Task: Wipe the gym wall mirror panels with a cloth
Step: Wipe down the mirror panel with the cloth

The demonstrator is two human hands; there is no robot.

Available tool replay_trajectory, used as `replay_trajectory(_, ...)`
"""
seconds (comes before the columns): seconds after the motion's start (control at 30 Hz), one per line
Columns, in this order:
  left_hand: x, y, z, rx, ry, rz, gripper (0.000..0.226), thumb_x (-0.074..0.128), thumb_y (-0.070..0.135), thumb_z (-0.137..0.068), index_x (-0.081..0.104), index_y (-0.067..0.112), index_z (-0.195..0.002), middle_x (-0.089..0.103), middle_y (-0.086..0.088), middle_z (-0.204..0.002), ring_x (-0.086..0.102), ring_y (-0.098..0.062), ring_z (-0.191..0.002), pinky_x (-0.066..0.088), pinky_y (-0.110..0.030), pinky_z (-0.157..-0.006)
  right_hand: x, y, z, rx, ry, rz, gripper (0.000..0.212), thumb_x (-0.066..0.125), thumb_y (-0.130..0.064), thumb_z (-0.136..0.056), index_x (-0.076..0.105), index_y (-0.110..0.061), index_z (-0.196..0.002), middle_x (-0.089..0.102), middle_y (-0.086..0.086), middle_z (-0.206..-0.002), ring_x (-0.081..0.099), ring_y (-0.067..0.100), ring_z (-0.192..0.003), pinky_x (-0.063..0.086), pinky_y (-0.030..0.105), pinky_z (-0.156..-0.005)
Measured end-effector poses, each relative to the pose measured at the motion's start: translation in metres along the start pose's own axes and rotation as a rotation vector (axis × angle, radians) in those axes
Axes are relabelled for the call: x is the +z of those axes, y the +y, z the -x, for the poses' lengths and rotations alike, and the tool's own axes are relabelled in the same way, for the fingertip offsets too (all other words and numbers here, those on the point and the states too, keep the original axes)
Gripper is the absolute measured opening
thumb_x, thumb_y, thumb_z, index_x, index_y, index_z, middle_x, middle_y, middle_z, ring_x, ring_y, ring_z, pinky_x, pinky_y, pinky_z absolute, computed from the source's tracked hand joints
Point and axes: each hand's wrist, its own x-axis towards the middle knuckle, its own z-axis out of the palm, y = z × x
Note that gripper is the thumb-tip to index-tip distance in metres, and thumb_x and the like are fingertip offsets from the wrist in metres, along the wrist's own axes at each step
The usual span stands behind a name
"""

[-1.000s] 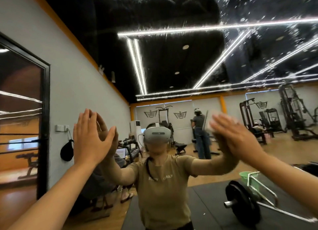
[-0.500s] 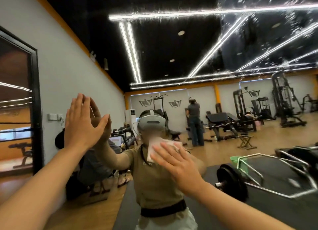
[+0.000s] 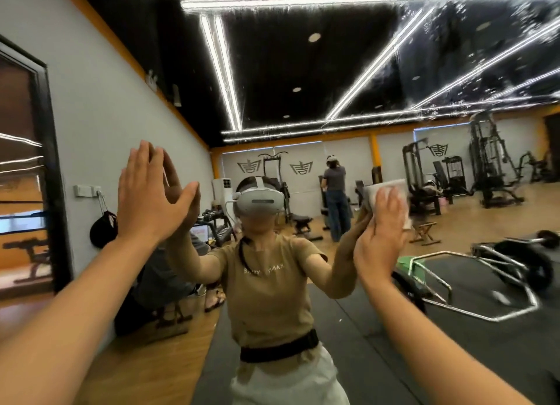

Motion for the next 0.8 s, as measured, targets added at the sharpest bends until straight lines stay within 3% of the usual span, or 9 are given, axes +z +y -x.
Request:
replay_trajectory(0.07, 0.000, 0.000, 0.000, 0.008, 0.004, 0.001, 0.085, 0.049, 0.056, -0.095, 0.009, 0.016, -0.158, -0.002, -0.004, -0.167, -0.004, -0.022, -0.153, 0.000, -0.040, -0.123, 0.013, -0.012, 0.041, -0.138, -0.057, -0.064, 0.062, 0.038, 0.002, -0.097, 0.031, -0.024, -0.153, 0.022, -0.003, -0.161, 0.013, 0.020, -0.151, 0.020, 0.052, -0.119)
replay_trajectory(0.13, 0.000, -0.001, 0.000, 0.016, 0.010, -0.007, 0.085, 0.049, 0.056, -0.095, 0.009, 0.015, -0.158, -0.002, -0.005, -0.167, -0.004, -0.022, -0.153, 0.000, -0.040, -0.123, 0.018, -0.024, 0.081, -0.398, -0.197, -0.049, 0.065, 0.036, -0.001, -0.092, 0.033, -0.024, -0.152, 0.032, 0.002, -0.159, 0.018, 0.020, -0.151, 0.024, 0.047, -0.116)
replay_trajectory(0.23, 0.001, -0.003, 0.000, 0.019, 0.016, -0.013, 0.086, 0.049, 0.056, -0.095, 0.009, 0.015, -0.158, -0.002, -0.004, -0.167, -0.005, -0.022, -0.153, 0.000, -0.040, -0.123, 0.008, -0.020, 0.113, -0.902, -0.495, 0.012, 0.059, 0.040, -0.009, -0.095, 0.035, -0.024, -0.151, 0.034, -0.001, -0.159, 0.023, 0.019, -0.150, 0.019, 0.046, -0.119)
replay_trajectory(0.3, 0.003, -0.004, -0.001, 0.025, 0.026, -0.016, 0.085, 0.048, 0.057, -0.095, 0.009, 0.015, -0.158, -0.002, -0.004, -0.167, -0.005, -0.022, -0.153, 0.000, -0.040, -0.123, -0.002, -0.004, 0.098, -1.055, -0.547, 0.082, 0.059, 0.046, -0.016, -0.095, 0.035, -0.025, -0.152, 0.031, -0.004, -0.160, 0.024, 0.017, -0.149, 0.018, 0.045, -0.120)
replay_trajectory(0.37, 0.005, -0.006, -0.001, 0.028, 0.034, -0.018, 0.085, 0.048, 0.057, -0.095, 0.009, 0.015, -0.158, -0.001, -0.005, -0.167, -0.004, -0.022, -0.153, 0.000, -0.040, -0.123, -0.008, 0.012, 0.074, -0.936, -0.484, 0.072, 0.064, 0.054, -0.011, -0.090, 0.037, -0.024, -0.151, 0.032, -0.002, -0.160, 0.027, 0.018, -0.148, 0.024, 0.047, -0.118)
replay_trajectory(0.47, 0.006, -0.006, 0.000, 0.033, 0.038, -0.008, 0.085, 0.048, 0.057, -0.095, 0.010, 0.015, -0.158, -0.001, -0.005, -0.167, -0.004, -0.022, -0.153, 0.000, -0.040, -0.122, -0.022, 0.035, 0.034, -0.480, -0.262, -0.017, 0.059, 0.046, -0.003, -0.094, 0.038, -0.021, -0.150, 0.028, -0.003, -0.160, 0.023, 0.018, -0.150, 0.022, 0.032, -0.120)
replay_trajectory(0.6, 0.004, -0.006, -0.002, 0.042, 0.031, -0.012, 0.085, 0.049, 0.055, -0.096, 0.010, 0.014, -0.158, 0.000, -0.006, -0.167, -0.004, -0.023, -0.153, 0.000, -0.040, -0.123, -0.030, 0.046, 0.011, 0.103, -0.020, -0.036, 0.056, 0.042, -0.002, -0.102, 0.035, -0.024, -0.153, 0.021, -0.003, -0.163, 0.014, 0.017, -0.152, 0.020, 0.052, -0.120)
replay_trajectory(0.7, 0.002, -0.007, -0.001, 0.047, 0.021, -0.014, 0.084, 0.049, 0.055, -0.096, 0.010, 0.014, -0.158, 0.000, -0.006, -0.167, -0.004, -0.023, -0.153, 0.000, -0.040, -0.123, -0.015, 0.025, 0.045, 0.223, 0.067, -0.006, 0.060, 0.040, 0.001, -0.099, 0.032, -0.022, -0.153, 0.018, -0.002, -0.163, 0.012, 0.018, -0.152, 0.016, 0.056, -0.119)
replay_trajectory(0.8, 0.000, -0.008, 0.000, 0.042, 0.011, -0.016, 0.084, 0.050, 0.054, -0.096, 0.010, 0.015, -0.158, 0.000, -0.005, -0.167, -0.003, -0.022, -0.153, 0.001, -0.039, -0.123, 0.005, 0.000, 0.109, 0.045, -0.011, 0.004, 0.056, 0.033, -0.005, -0.097, 0.035, -0.021, -0.151, 0.019, -0.003, -0.161, 0.013, 0.018, -0.151, 0.011, 0.048, -0.118)
